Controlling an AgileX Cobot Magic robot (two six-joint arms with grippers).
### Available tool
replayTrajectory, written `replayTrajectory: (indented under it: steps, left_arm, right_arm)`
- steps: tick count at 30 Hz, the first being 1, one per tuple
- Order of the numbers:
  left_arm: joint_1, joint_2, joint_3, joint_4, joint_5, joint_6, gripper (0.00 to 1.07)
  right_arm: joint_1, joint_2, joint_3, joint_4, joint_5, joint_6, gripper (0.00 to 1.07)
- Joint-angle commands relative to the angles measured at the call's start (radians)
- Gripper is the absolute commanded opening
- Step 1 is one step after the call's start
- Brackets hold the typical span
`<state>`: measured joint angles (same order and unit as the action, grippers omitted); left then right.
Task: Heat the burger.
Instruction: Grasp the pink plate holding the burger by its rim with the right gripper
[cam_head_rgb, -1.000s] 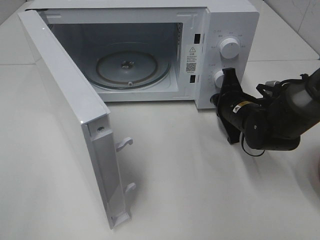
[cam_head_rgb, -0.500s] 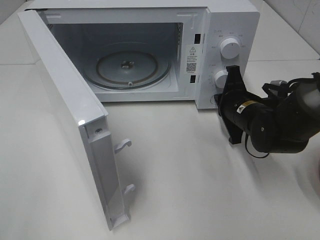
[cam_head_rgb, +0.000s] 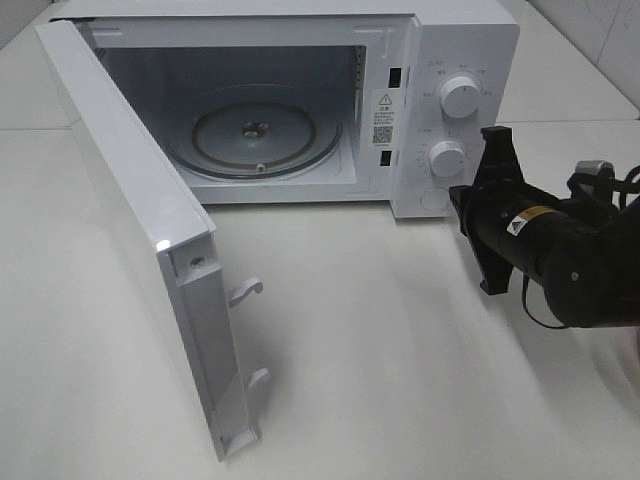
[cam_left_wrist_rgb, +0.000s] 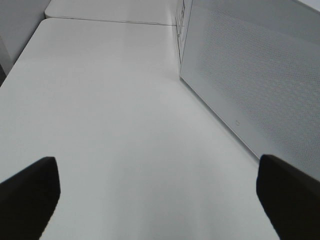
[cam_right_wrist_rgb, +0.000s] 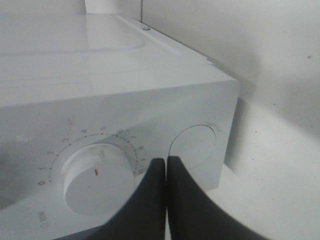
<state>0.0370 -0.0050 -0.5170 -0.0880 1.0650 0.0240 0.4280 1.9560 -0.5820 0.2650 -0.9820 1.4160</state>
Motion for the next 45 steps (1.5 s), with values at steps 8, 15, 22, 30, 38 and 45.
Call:
replayTrajectory:
  steps: [8, 15, 22, 30, 38, 45]
  left_arm:
    - [0.003, -0.012, 0.002, -0.010, 0.004, 0.000, 1.00]
    - [0.003, -0.012, 0.002, -0.010, 0.004, 0.000, 1.00]
    - [0.003, -0.012, 0.002, -0.010, 0.004, 0.000, 1.00]
    - [0.003, -0.012, 0.002, -0.010, 0.004, 0.000, 1.00]
    - [0.003, -0.012, 0.002, -0.010, 0.004, 0.000, 1.00]
    - [0.003, -0.012, 0.002, -0.010, 0.004, 0.000, 1.00]
  right_arm:
    - [-0.004, -0.173, 0.077, -0.014, 0.213, -0.166, 0.00]
    - [-0.007, -0.319, 0.077, -0.006, 0.445, -0.441, 0.00]
    - [-0.007, -0.413, 0.072, -0.006, 0.627, -0.670, 0.00]
    - [-0.007, -0.529, 0.072, -0.006, 0.841, -0.894, 0.00]
    - [-0.007, -0.629, 0.072, -0.006, 1.049, -1.146, 0.00]
    - [-0.007, -0.655, 0.008, -0.055, 1.290, -1.290, 0.00]
